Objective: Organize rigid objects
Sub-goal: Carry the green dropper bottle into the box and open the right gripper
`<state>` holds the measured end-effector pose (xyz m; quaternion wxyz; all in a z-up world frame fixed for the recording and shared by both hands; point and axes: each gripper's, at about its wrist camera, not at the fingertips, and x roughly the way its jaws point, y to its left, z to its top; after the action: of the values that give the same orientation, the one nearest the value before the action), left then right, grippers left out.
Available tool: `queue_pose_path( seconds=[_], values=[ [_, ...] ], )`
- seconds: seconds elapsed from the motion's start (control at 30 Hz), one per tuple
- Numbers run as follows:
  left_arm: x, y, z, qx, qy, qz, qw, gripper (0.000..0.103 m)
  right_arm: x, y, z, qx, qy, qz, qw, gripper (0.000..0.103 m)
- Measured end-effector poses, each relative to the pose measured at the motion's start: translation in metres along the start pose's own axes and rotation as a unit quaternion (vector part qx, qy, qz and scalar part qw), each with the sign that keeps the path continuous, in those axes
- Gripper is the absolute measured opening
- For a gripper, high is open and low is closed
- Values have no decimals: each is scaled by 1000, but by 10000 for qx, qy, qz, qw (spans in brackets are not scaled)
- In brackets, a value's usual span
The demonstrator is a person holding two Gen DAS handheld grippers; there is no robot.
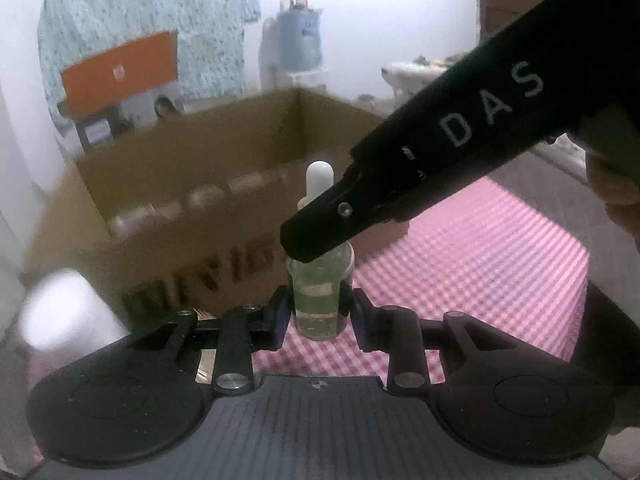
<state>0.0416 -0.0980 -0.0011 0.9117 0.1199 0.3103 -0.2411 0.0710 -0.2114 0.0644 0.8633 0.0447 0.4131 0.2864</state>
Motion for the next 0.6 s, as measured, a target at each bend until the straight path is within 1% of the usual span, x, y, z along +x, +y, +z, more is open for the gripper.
queue_pose_path(
  seconds=[0.03, 0.07, 0.2, 0.3, 0.43, 0.5, 0.6],
  values=[
    [-8, 3, 8, -33, 3, -2, 10000, 31, -6, 3, 4, -43, -81, 45, 9999, 27],
    [-15, 6, 16, -115, 2, -44, 9999, 31, -15, 7, 10, -98, -188, 108, 9997, 23],
    [-35, 22, 47, -322, -97, -150, 9993, 31, -39, 17, 38, -316, -532, 270, 9977, 23],
    [-35, 27, 67, -288, -200, -52, 9994, 31, -47, 14, 61, -362, -665, 379, 9964, 23],
    [-14, 32, 87, -246, -188, 114, 9995, 31, -38, -7, 93, -183, -675, 472, 9964, 23],
    [3, 38, 99, -268, -81, 155, 9995, 31, -29, -23, 106, -14, -626, 519, 9967, 23],
    [32, 46, 114, -433, 133, 101, 9989, 31, -10, -51, 126, 216, -513, 503, 9972, 23]
  ],
)
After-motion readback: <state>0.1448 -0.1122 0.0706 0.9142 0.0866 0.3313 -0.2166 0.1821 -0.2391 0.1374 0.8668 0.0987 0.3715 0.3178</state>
